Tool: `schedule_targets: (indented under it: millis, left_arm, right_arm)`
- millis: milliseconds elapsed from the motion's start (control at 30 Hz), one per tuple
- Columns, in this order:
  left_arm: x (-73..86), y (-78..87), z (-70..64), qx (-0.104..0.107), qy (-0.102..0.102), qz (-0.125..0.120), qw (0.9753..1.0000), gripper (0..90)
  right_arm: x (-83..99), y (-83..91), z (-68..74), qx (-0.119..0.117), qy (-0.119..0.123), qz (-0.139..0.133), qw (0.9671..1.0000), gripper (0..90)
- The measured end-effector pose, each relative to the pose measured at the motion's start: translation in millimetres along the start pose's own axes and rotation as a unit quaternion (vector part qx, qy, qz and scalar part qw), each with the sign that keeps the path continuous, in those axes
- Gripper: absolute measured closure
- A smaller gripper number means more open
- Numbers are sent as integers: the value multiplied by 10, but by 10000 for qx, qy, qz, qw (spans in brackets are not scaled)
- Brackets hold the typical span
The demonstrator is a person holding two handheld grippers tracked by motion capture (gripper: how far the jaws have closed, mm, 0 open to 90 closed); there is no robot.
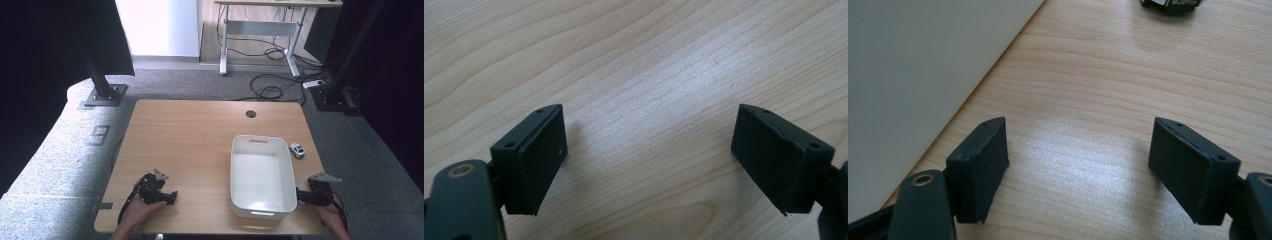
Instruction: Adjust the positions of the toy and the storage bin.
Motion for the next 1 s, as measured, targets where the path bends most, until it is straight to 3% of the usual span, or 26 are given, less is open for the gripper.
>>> schedule_targets:
  millis: [433, 633, 700, 767, 833, 1000]
  left_arm:
    - [12, -1, 11, 55, 55, 12, 10000, 139]
    - [3, -6, 9, 54, 33, 17, 10000, 137]
    - [0, -8, 3, 43, 26, 5, 10000, 137]
    - [0, -8, 3, 49, 25, 8, 10000, 137]
    - [-1, -9, 7, 65, 36, 22, 10000, 137]
    - [-20, -13, -37, 5, -34, 5, 10000, 140]
  right_arm:
    - [-11, 27, 5, 47, -45, 151, 9999, 252]
    - [-36, 30, -37, 106, -189, 187, 9996, 277]
    - [-50, 56, -52, 91, -272, 129, 9995, 283]
    - [-96, 136, -41, -15, -580, 16, 9983, 292]
    - [-117, 172, -24, -31, -613, -43, 9981, 295]
    - [-244, 398, 76, -88, -625, -491, 9968, 301]
Point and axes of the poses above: each handheld gripper's, and its own axes: y roughly backward along the jaws, x roughly out of its underside, z roughly to its left, the point moved 2 cm from there along -y, roughly forward along the jaws, and after that the axes turned 4 degrees about -y, right-handed, at the moved point
